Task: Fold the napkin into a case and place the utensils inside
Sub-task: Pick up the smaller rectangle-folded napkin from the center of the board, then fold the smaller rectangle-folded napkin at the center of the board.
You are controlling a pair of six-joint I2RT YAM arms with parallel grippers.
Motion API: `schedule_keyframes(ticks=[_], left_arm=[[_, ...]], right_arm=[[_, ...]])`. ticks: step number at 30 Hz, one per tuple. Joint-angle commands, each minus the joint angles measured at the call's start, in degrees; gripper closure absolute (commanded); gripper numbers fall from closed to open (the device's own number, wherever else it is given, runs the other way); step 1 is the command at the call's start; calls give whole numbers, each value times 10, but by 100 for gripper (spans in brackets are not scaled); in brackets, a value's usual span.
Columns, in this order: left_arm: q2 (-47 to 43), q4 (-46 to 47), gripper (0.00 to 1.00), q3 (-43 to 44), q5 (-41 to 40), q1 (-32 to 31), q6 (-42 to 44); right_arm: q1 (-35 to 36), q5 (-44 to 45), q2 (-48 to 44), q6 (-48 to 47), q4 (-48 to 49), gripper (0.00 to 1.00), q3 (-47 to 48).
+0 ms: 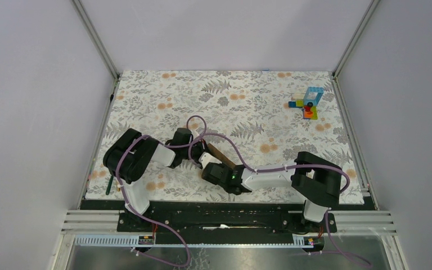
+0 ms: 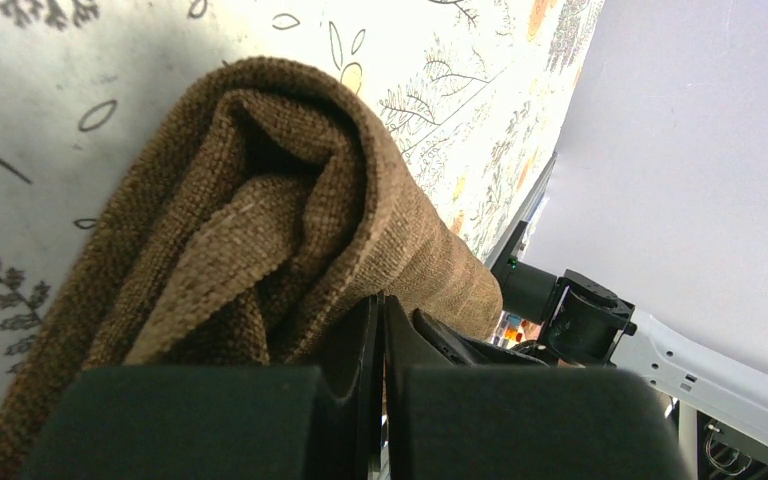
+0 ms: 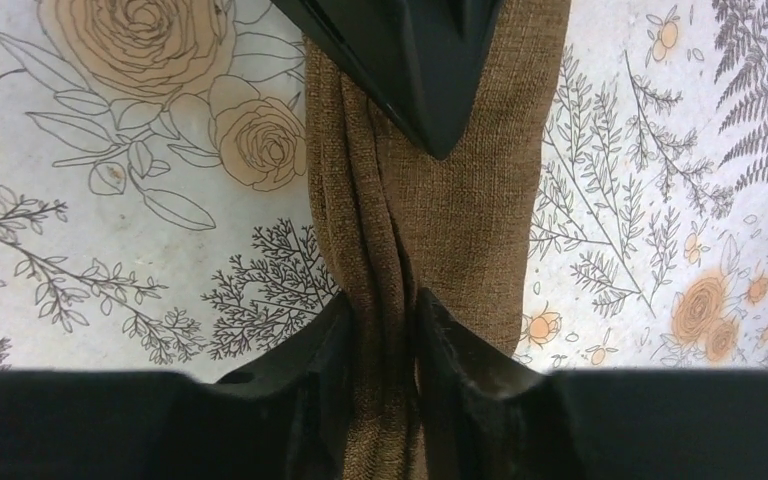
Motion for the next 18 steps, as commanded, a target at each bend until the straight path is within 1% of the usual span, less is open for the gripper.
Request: schedule_keyframes(ticks=[1,2,3,4,7,9,10,13,16,18], left_arm=[[18,-67,100,-7,-72,14,38],[6,-70,97,-2,-69,16,33],[-10,-75,93,5,-67,19,31],[-31,-90,88,15,-66,23,30],[-104,-143,72,60,-64,44,34],[-154,-186,61,98,-64,64,44],[-179,-209,54,117,-64,75,50],[-251,-280,42,171,-81,106,74],[-300,-366,39,224,-108,126,108],[-324,-402,38,243,-122,129,123]], right_arm=[[3,52,-6,19,16,83,-21],[4,43,-13,19,22,92,-24],[4,23,-27,18,32,98,-31],[4,7,-43,23,48,100,-43],[-2,-58,-97,45,89,100,-72],[-21,-124,-124,68,104,100,-80],[-36,-168,-137,82,118,100,-85],[-101,-344,-162,140,188,100,-110],[-170,-513,-166,214,295,100,-153],[-222,-629,-142,298,410,100,-187]])
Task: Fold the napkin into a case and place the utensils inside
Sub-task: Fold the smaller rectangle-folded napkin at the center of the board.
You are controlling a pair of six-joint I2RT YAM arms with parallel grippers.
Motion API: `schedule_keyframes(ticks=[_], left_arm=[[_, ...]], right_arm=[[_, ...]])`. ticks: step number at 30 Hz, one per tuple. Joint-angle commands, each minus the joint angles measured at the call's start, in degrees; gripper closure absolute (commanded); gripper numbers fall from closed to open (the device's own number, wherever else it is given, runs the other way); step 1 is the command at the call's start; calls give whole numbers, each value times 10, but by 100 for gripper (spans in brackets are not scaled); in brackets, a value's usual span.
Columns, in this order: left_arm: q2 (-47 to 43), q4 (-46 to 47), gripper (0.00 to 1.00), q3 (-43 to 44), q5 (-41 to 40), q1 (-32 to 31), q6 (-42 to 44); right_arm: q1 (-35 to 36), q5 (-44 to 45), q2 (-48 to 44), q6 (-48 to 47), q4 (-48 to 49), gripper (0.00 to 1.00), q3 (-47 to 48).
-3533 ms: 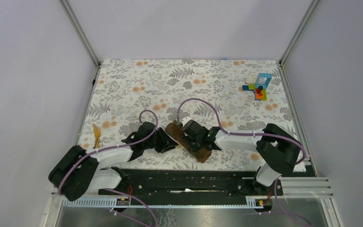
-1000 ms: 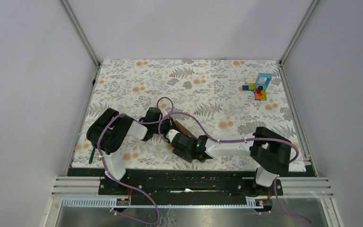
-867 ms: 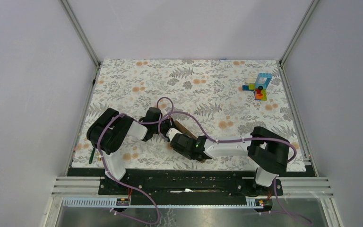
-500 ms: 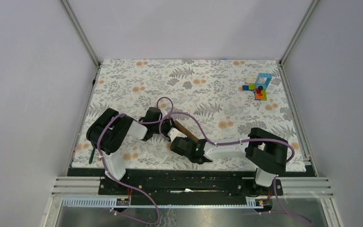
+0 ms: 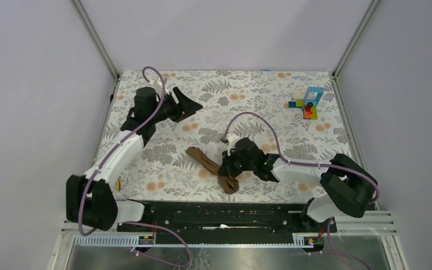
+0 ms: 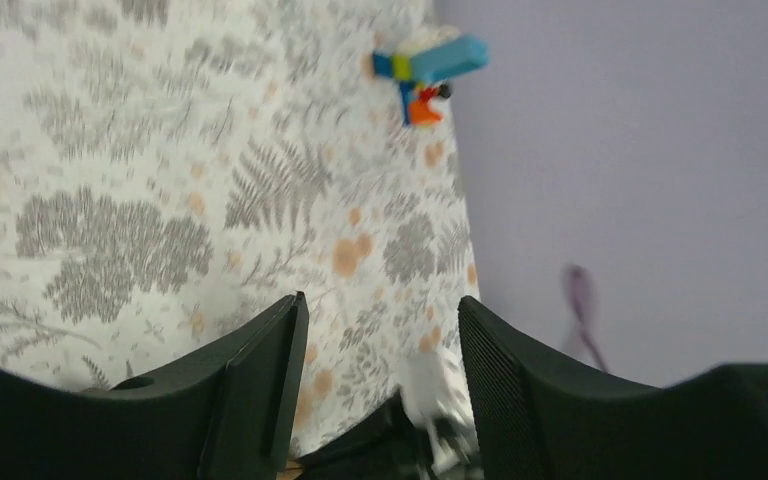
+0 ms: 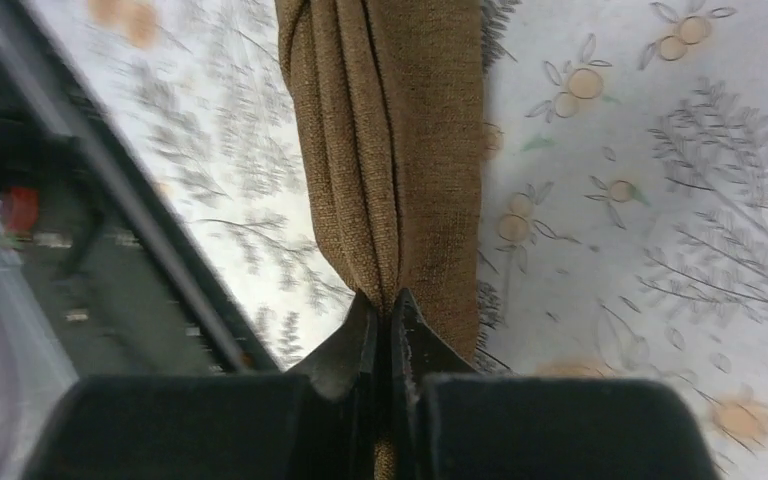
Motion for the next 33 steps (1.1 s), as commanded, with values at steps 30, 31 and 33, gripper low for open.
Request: schedule_keyframes(ticks=[30,31,33], left_arm=[[119,87,41,-50,48,-108,-9],[146,101,42,-45,47,-110,-12],[181,124,45,-37,46,-110,-20]], right_arm=[[-303,-123,18,38,-285,34,108],[-283,-103,7,29,-318,34,126],[-248,-134,1,34,-325,36,142]])
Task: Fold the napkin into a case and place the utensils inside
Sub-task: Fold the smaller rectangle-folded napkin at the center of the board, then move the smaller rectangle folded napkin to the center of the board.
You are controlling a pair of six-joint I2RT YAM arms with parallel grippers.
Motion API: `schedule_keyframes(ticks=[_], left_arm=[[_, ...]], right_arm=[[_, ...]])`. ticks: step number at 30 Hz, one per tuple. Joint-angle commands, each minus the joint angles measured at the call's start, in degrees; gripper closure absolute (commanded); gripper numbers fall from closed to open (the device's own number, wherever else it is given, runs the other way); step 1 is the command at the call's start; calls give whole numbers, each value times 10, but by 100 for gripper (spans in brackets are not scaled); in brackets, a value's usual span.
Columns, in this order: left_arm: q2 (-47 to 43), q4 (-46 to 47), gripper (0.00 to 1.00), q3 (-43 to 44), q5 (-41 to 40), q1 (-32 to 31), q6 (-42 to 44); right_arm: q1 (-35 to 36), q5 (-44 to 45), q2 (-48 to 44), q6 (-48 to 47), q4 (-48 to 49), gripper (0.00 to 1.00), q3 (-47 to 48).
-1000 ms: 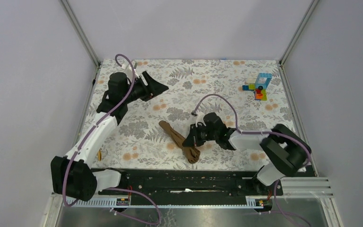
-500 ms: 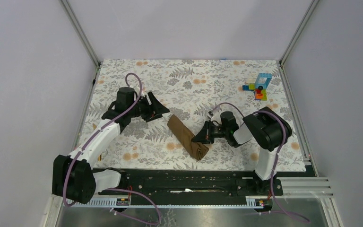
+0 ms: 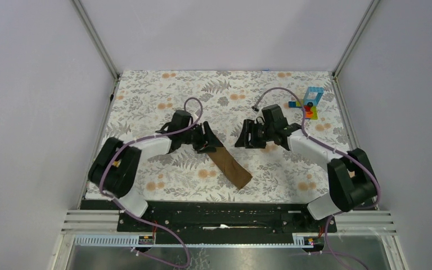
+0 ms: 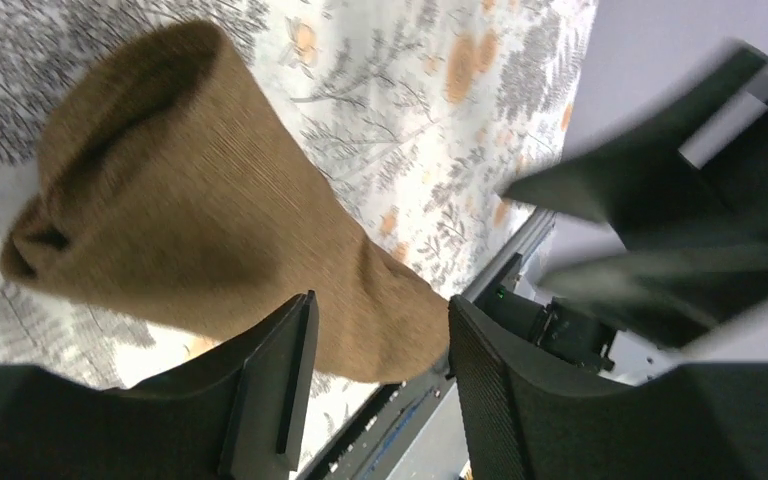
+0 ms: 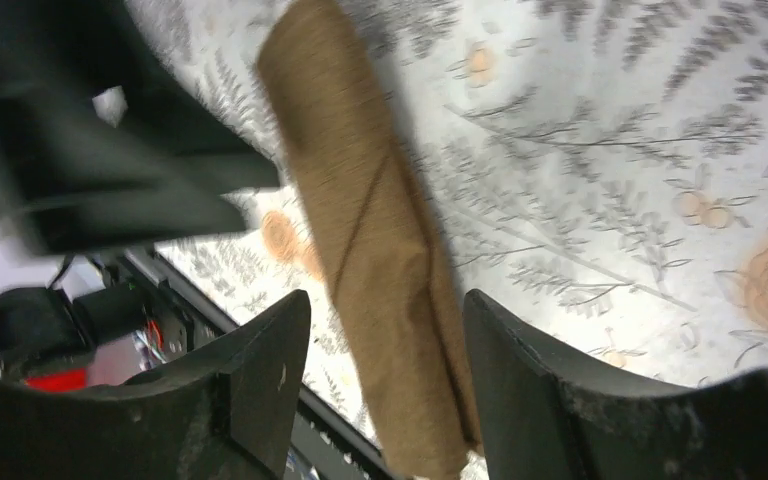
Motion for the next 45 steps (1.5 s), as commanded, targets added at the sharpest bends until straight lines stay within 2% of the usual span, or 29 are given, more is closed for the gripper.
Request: schedule_keyframes(ticks=[1,3,5,8,12,14,16,19,22,26,29,32,35,40,45], left_arm=[[63,107,46,40,11,-2,-21],[90,117,48,50,6,-2,-22],[112,117,52,56,-11,-1,-19],[140,98,55,59,-48,1,-3],[163,83,56,45,-89,10,13],[155,54,56,55,-101,10,34],[136,20,50,82,-96,-1,60],[118,-23,46,138,-64,-15,79],[103,-36,45,155,-55,-15,72],[116,-36,45,142,-94,-11,66],[144,-11,47,114,-117,5,58],[162,4,47,93,-169,15,77],[174,-25,47,100,-191,16,99],[101,-67,44,82,-239,16,120],[30,-102,40,69,-231,16,126]], right_arm=[[75,42,-36,-67,-172,39,44],[107,-8,-39,-33,-131,44,25],[115,-20,-54,-1,-92,51,-14],[115,37,-65,-3,-78,60,-64],[114,129,-34,-8,-85,68,-116],[116,180,-40,-13,-118,66,-113],[116,192,-76,-21,-150,60,-96],[117,170,-106,-36,-187,54,-46],[126,123,-116,-34,-198,50,-1],[129,1,-108,18,-105,48,-41],[129,-13,-89,39,-45,49,-100],[127,40,-73,33,-36,49,-140],[128,125,-63,14,-82,49,-134],[128,251,-63,-30,-160,44,-69],[127,302,-26,-72,-192,39,11]])
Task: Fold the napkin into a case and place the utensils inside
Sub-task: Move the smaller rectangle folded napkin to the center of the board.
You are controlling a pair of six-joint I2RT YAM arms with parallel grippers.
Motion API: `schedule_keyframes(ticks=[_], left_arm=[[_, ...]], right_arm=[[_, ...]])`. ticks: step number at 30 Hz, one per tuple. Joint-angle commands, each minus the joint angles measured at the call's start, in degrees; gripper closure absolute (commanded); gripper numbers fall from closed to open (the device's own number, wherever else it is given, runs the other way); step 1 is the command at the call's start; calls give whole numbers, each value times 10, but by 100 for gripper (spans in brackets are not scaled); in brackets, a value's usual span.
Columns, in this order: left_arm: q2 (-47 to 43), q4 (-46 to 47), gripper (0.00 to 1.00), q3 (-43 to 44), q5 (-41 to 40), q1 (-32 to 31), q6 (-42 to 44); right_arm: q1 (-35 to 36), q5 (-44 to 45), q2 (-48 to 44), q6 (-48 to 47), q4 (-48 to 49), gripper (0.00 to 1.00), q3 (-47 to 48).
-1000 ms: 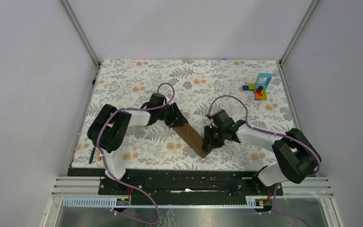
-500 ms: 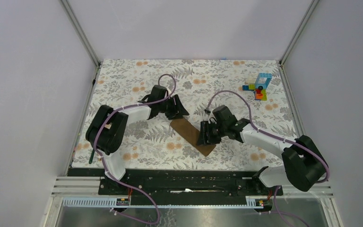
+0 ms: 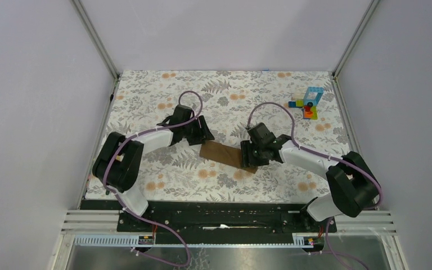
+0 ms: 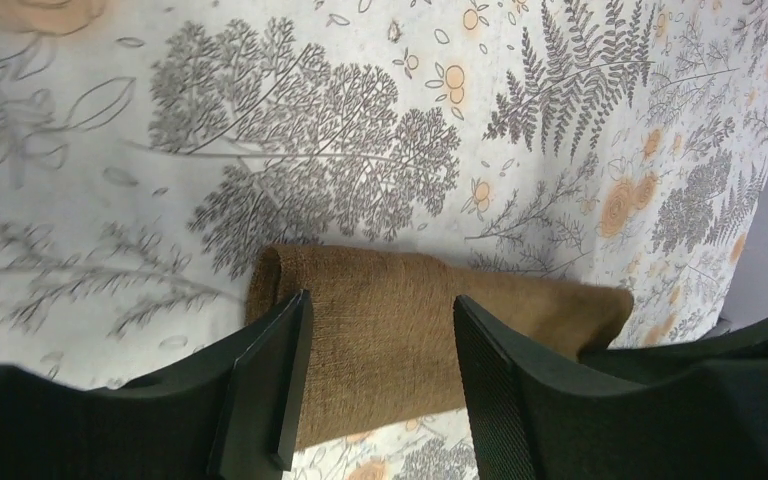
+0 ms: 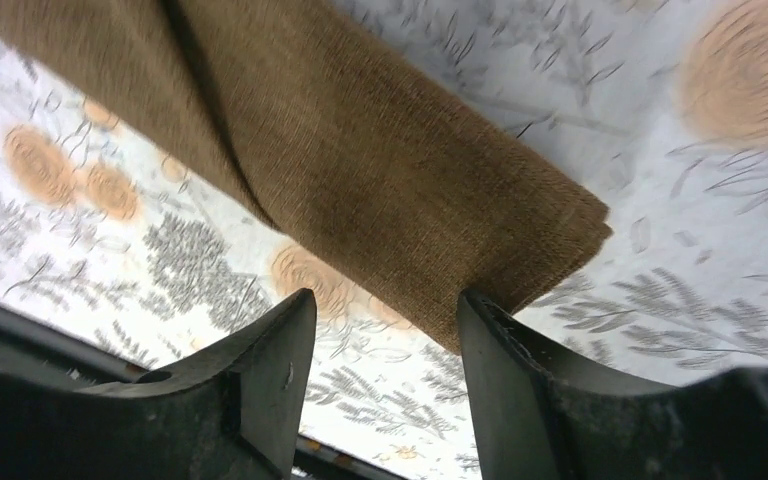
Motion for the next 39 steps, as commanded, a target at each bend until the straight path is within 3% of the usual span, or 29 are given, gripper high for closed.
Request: schedule_keyframes(ticks=[1,7,8,9,10,13,16,21,26,30,34,39], left_arm=[[-68,-63,40,-7,-45,6,34],[-122,-87,36,-8,-5,2,26],[-128,-87,31,-10,-1,-2,26],[-134,-91,9,-10,-2,-9,28],[-139,-97,2,-10,-8,-18,32],[-153,-116,1,-8,-31,-52,51],[-167,-129,1,-11,-44,-78,63],[-195,-136,1,-39,-48,-93,42],[-243,-86,3,-115,-28,-98,-30],[-291,-83,3,-155,-64,-98,-63],[-325,-119,2,-161,-106,-88,-73],[-375,-181,2,-157,-122,-15,-77]], right_arm=[[0,102,31,-60,-66,38,78],[0,68,4,-63,-84,32,95],[0,54,-10,-57,-85,30,86],[-1,50,-21,-53,-88,28,78],[-4,47,-32,-50,-92,27,70],[-38,-5,-69,-30,-86,22,33],[-114,-99,-101,-1,-38,21,-30],[-157,-179,-77,22,29,21,-81],[-160,-187,-42,27,74,31,-92],[-160,-190,-10,44,135,42,-107],[-106,-190,54,123,271,51,-113],[29,-61,219,260,475,46,-14]])
